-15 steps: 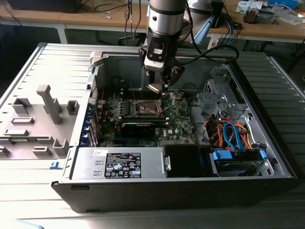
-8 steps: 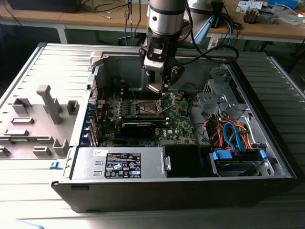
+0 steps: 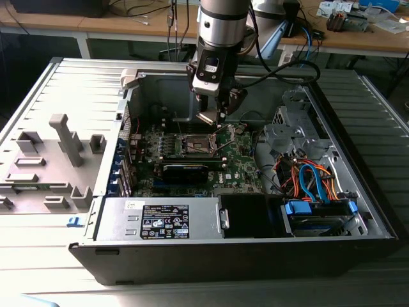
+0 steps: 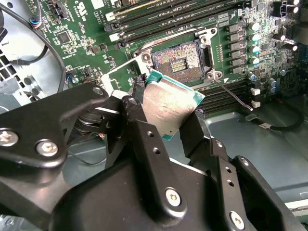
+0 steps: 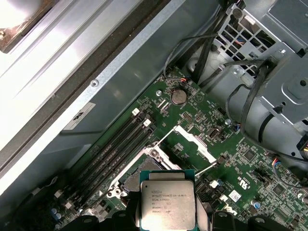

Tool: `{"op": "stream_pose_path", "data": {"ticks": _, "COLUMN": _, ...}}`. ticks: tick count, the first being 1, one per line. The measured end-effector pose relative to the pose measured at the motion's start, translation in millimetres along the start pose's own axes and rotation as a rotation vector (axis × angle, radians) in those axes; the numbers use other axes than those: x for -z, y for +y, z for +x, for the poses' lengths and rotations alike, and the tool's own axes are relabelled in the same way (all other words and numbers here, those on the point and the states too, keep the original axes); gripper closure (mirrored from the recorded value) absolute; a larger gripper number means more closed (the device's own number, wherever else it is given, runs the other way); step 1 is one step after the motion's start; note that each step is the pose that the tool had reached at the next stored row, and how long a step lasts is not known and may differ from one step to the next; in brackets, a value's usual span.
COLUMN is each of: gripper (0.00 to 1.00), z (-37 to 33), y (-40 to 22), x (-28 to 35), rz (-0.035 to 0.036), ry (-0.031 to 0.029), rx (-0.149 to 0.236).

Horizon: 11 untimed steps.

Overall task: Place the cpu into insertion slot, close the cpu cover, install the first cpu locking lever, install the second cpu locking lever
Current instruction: 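Place the cpu into insertion slot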

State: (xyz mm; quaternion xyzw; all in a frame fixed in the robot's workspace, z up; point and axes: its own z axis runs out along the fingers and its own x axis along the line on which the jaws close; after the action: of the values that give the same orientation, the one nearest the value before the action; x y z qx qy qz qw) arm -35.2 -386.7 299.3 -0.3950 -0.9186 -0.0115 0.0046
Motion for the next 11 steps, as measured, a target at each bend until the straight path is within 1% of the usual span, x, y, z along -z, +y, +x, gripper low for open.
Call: {"op": "stream_pose_path", "data": {"ticks": 11, "gripper": 0.45, "z": 0.0, "y": 0.0, "x": -0.1, "rz": -0.0002, "ry": -0.0002, "rx": -0.012}}
